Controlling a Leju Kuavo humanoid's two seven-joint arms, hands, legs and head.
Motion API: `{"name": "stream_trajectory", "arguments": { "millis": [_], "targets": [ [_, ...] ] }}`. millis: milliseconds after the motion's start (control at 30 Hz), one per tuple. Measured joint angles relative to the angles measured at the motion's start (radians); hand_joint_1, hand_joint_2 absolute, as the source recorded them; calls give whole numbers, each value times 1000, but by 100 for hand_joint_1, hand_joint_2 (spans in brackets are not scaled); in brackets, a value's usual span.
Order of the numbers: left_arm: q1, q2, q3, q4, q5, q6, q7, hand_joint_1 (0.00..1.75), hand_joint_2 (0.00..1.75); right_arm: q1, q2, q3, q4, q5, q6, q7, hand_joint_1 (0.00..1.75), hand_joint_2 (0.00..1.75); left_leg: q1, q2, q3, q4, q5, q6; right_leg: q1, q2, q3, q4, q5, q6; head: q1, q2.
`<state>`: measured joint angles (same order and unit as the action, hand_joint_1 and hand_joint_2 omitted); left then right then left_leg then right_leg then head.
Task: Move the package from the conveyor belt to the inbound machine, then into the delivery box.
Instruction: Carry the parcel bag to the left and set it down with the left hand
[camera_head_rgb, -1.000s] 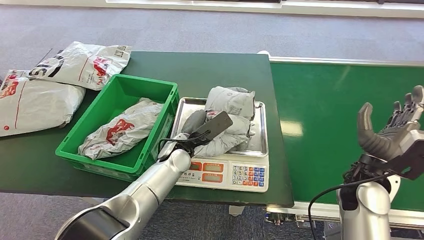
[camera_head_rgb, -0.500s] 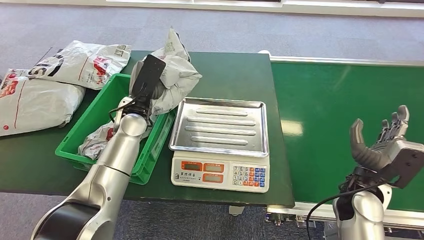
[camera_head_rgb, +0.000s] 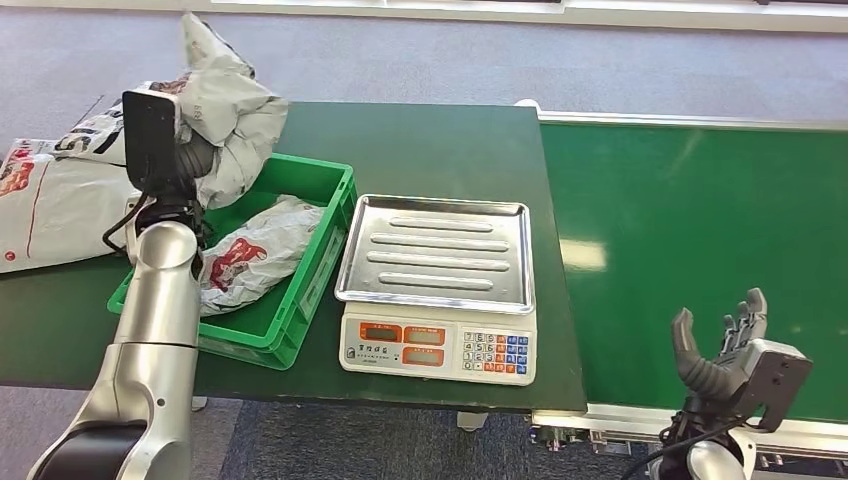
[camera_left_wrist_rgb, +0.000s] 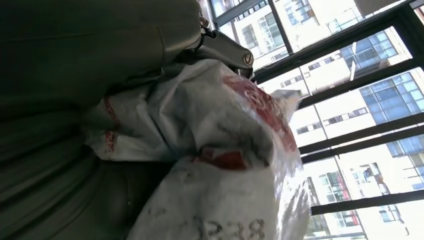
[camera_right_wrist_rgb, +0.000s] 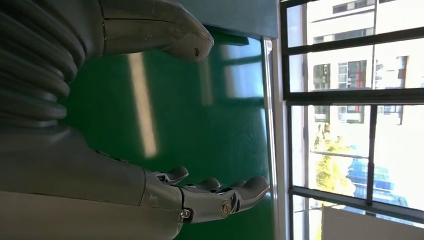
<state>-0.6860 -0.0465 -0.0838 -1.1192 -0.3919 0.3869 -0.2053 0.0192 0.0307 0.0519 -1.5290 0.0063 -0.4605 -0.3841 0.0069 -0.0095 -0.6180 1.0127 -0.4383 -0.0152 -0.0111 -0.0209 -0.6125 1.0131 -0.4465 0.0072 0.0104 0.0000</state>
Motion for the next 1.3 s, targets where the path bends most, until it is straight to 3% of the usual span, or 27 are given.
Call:
{"name": "stream_trajectory", "arguments": {
  "millis": [167,400,533,733,967,1133,1300],
  "targets": [
    [55,11,15,-13,-51,-17,39,0,175,1,10,-13,1,9,0,20,0,175,0,0,0,0,0,0,-1,-1,1,0,0,0,0,0],
    [66,25,37,44,-172,86,102,0,175,1,16,-14,2,11,0,25,0,175,0,0,0,0,0,0,-2,-1,0,0,0,1,0,0],
    [68,29,50,73,-158,58,97,0,175,1,17,-14,2,12,0,29,0,175,0,0,0,0,0,0,-2,-1,0,0,0,1,0,0],
    [88,28,58,93,-24,-100,38,0,175,-1,17,-14,8,11,0,37,0,175,0,0,0,0,0,0,-2,0,0,0,0,1,0,0],
    [107,22,58,103,7,-123,34,0,175,-1,17,-14,19,11,0,38,0,175,0,0,0,0,0,0,-2,-1,1,0,0,1,0,0],
    [147,3,79,60,189,-172,-118,0,175,1,18,-14,24,8,0,38,0,175,0,0,1,0,0,0,-2,1,1,0,0,1,0,0],
    [203,-17,85,-27,244,-162,-175,0,175,2,18,-14,25,4,0,38,0,175,0,0,0,0,-1,1,-2,0,1,0,0,1,0,0]
  ]
}}
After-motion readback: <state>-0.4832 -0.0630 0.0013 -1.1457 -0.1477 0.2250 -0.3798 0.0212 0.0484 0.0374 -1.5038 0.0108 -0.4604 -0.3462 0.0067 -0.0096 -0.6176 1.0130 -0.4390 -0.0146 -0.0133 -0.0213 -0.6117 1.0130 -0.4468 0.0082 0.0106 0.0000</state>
